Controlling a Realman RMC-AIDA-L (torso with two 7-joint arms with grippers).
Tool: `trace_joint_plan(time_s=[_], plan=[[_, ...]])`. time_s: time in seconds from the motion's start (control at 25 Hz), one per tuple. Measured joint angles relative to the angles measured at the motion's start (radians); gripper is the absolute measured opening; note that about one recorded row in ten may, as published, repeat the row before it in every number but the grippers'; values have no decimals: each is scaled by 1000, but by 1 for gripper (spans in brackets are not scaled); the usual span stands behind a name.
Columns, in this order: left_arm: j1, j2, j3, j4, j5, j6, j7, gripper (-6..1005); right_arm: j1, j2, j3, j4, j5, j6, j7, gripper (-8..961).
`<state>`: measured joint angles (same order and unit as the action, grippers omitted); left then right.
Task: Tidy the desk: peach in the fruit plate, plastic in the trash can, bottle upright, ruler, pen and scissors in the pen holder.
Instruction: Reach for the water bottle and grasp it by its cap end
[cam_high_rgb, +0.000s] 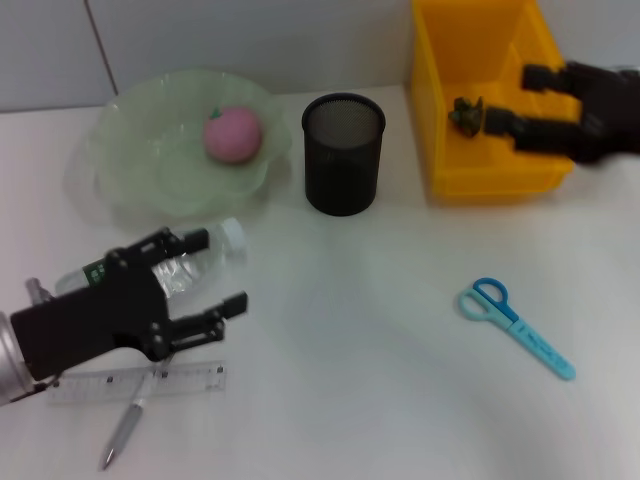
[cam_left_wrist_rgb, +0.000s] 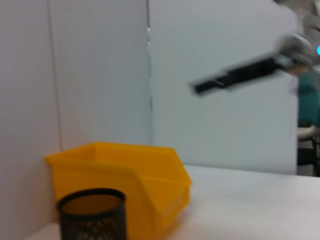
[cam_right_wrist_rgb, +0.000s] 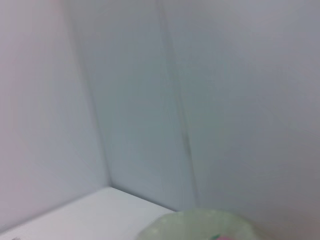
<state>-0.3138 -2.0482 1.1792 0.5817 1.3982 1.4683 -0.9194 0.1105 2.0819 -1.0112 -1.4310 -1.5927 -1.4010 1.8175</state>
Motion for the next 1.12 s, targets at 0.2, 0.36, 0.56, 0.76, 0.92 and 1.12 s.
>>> trace_joint_plan(time_s=[0.2, 0.36, 0.56, 0.76, 0.92, 1.12], plan=[[5, -2, -31, 71, 15, -25, -69, 855, -66, -4, 140, 350, 76, -180, -344, 843], [2, -7, -26, 127, 55, -58, -131, 855, -46, -15, 259, 640, 31, -235, -555, 843], [-16, -18, 208, 456, 305, -368, -542, 847, -37, -20, 294, 745, -21, -240, -644, 843], [-27, -22, 343, 582, 501, -501, -796, 845, -34, -21, 295, 777, -34, -239, -675, 843], [-35, -22, 373, 614, 607, -535, -901, 843, -31, -23, 295, 781, -34, -242, -678, 843], [-66, -22, 410, 609, 714, -569, -994, 841, -21, -24, 296, 782, -35, -244, -674, 843]])
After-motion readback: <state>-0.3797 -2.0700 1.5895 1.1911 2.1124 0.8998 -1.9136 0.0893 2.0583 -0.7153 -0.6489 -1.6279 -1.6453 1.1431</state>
